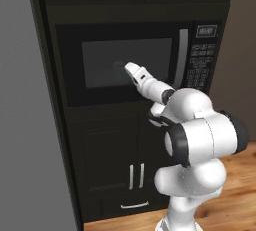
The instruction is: Place the microwavable item in the microwave. Then, close the microwave door and press the start button.
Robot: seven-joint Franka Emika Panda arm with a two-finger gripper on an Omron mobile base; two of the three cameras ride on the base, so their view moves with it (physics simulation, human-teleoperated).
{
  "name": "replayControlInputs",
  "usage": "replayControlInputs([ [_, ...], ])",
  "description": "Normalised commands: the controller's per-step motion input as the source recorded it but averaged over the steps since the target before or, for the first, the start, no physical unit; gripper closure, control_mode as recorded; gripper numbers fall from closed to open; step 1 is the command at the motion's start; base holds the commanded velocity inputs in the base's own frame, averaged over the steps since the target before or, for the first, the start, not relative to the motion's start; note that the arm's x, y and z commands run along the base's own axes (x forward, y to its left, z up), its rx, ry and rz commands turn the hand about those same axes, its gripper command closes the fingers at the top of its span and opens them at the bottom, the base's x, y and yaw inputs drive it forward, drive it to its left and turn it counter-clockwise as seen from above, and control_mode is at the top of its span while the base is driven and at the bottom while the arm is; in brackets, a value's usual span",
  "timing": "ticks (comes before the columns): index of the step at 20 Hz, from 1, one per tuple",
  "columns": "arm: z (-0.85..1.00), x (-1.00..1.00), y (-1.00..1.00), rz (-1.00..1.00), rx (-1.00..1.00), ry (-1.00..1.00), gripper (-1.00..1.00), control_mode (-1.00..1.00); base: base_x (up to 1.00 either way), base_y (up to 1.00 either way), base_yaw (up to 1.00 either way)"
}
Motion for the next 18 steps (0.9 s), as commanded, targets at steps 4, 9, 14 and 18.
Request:
replayControlInputs([
  [4,0.63,-0.96,-0.11,0.00,0.15,0.00,-1.00,-1.00,0.00,0.00,0.00],
  [9,0.81,-1.00,-0.14,0.00,0.17,0.00,-1.00,-1.00,0.00,0.00,0.00],
  [14,0.99,-0.89,-0.41,0.00,0.19,0.06,-1.00,-1.00,0.00,0.00,0.00],
  [18,1.00,-0.77,-0.70,0.00,0.25,0.15,-1.00,-1.00,0.00,0.00,0.00],
])
